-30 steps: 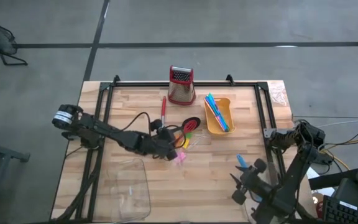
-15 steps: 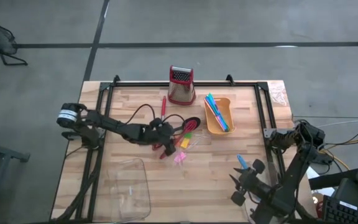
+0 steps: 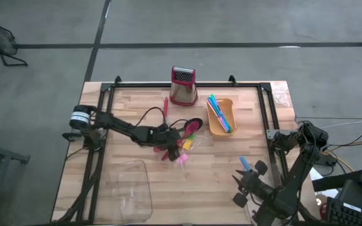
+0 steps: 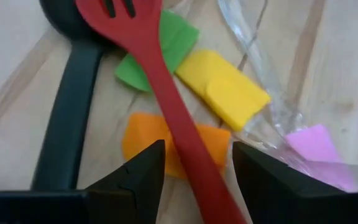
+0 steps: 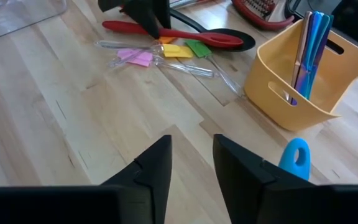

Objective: Pick & Place Kitchen Items
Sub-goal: Put the red draining spoon into the right transparent bin

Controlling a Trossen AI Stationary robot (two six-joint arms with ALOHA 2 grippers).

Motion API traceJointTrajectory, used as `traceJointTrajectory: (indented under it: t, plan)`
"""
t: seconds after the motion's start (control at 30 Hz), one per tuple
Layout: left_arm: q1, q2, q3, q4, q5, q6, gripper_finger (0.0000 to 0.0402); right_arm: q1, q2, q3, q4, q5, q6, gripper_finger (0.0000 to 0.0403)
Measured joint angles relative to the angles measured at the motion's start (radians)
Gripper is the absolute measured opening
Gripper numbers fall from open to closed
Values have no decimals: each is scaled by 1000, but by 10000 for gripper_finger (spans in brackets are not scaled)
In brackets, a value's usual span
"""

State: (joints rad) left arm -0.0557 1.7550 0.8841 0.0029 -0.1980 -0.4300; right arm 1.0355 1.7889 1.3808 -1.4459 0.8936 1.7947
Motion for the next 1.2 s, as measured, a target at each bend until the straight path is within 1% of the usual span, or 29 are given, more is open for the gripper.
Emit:
traceJointTrajectory:
  t: [0.23, 0.37, 0.5, 0.7, 0.77, 1.0, 1.1, 1.2]
  plan:
    - [27, 17, 3, 4, 19, -21, 193, 0, 0, 0, 1, 0, 0, 93]
    - [28, 12, 3, -2, 27, 11, 182, 0, 0, 0, 2, 0, -13, 81]
    - [28, 11, 3, -2, 34, 62, 145, 0, 0, 0, 3, 0, -19, 69]
    - [28, 9, 3, -3, 33, 113, 65, -1, 0, 0, 7, 5, -25, 56]
    - [28, 8, 3, -4, 38, 128, 50, 0, 0, 0, 8, 7, -26, 52]
    - [27, 8, 7, -7, 48, 172, 55, -2, 0, -1, 18, 27, -45, 43]
    - [20, 8, 13, -12, 47, 176, 62, -3, 0, -1, 19, 27, -45, 48]
    - [15, 7, 13, -12, 44, 180, 57, -3, 0, -1, 21, 27, -45, 55]
